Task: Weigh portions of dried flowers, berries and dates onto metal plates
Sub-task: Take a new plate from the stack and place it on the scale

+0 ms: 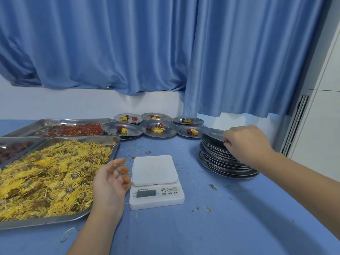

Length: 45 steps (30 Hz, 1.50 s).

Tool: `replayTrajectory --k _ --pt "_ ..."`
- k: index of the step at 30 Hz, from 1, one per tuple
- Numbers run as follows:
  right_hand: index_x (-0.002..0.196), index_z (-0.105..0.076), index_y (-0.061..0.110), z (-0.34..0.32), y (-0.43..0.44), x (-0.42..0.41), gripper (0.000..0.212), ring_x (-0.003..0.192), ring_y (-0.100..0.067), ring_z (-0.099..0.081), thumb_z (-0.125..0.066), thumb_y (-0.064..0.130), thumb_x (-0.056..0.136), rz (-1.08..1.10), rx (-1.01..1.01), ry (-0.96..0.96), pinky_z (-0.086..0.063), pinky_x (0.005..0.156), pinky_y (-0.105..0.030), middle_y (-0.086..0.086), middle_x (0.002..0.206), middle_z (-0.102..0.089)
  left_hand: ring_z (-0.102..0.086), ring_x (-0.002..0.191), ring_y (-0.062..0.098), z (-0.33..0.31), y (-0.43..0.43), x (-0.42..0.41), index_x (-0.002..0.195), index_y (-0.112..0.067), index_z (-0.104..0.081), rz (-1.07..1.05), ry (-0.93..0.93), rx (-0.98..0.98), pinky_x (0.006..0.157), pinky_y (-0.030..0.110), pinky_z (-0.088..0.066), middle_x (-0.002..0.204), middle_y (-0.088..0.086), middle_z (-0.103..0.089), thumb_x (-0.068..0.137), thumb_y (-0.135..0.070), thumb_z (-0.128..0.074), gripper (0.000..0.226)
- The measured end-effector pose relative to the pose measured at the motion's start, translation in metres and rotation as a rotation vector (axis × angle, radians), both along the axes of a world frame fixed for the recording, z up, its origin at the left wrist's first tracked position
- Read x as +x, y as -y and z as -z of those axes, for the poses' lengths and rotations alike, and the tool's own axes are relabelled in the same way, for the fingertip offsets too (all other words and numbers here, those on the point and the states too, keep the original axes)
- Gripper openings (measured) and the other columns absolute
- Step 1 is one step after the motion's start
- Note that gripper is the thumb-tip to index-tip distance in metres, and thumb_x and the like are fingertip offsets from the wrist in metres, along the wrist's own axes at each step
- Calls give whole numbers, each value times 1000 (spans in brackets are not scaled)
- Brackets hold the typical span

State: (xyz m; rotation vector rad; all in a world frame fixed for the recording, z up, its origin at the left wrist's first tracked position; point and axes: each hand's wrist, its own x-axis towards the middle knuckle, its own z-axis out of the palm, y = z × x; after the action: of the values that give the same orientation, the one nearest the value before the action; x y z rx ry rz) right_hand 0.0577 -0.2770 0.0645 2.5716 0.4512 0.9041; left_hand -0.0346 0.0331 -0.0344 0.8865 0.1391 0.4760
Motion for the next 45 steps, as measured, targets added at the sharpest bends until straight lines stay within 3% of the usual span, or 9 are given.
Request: replayTrajectory --k 4,8,12,15,20,33,37,42,45 --pt "77 -55 22 1 -12 -4 10 57 -24 -39 -54 16 84 69 -58 33 -18 52 -28 3 74 -53 -42 53 11 0 -1 0 90 -13 -62 -23 -2 -29 57 30 -30 62 -4 -54 95 -27 -40 26" --pt "57 -49 12 -4 -23 -13 28 43 -23 -24 -73 -3 60 -34 -10 98 -4 49 -24 -2 55 -33 -41 54 12 0 -1 1 90 -13 -62 -18 2 -35 57 30 -30 62 -4 -54 94 -27 -40 27" --pt "54 -51 7 -2 -44 -29 30 36 -28 -38 -79 -5 52 -250 97 243 -17 46 -24 -9 52 -47 -41 54 12 1 -1 2 90 -13 -63 -21 4 -47 57 30 -29 63 -4 -54 94 -28 -40 28" --pt "54 -49 10 9 -66 -46 32 38 -27 -40 -77 -4 51 -439 92 336 -16 47 -25 -7 52 -46 -41 55 13 0 -1 3 90 -13 -63 -26 2 -54 56 30 -30 64 -4 -54 94 -29 -40 28" --pt "55 -49 14 40 -98 -58 31 40 -23 -38 -72 -5 47 -677 50 310 -26 41 -26 -3 53 -43 -43 54 14 1 -1 3 91 -11 -63 -32 19 -100 54 29 -32 66 -1 -55 94 -31 -40 30" --pt "59 -52 16 92 -119 -46 32 41 -19 -36 -65 -6 39 -775 61 169 -29 38 -26 0 57 -43 -40 54 13 -1 -3 2 90 -10 -61 -163 89 -170 53 28 -32 64 -1 -53 96 -34 -37 34" --pt "66 -62 16 96 -121 -51 30 44 -19 -39 -66 -5 45 -763 88 114 -34 40 -27 1 62 -50 -40 55 13 -1 -1 3 91 -10 -60 -174 91 -120 54 28 -32 64 -1 -52 97 -32 -36 34" --pt "75 -67 15 98 -100 -62 9 52 -21 -46 -62 10 79 -808 230 62 -39 48 -28 0 70 -57 -41 54 11 -1 -1 3 89 -12 -61 -192 81 -49 55 27 -31 63 -3 -53 98 -33 -35 34" --pt "77 -66 15 103 -74 -60 27 60 -22 -54 -48 29 92 -748 332 -81 -43 49 -30 1 72 -55 -41 56 11 0 0 3 88 -13 -61 -197 73 -7 56 27 -31 64 -4 -54 99 -33 -35 35"
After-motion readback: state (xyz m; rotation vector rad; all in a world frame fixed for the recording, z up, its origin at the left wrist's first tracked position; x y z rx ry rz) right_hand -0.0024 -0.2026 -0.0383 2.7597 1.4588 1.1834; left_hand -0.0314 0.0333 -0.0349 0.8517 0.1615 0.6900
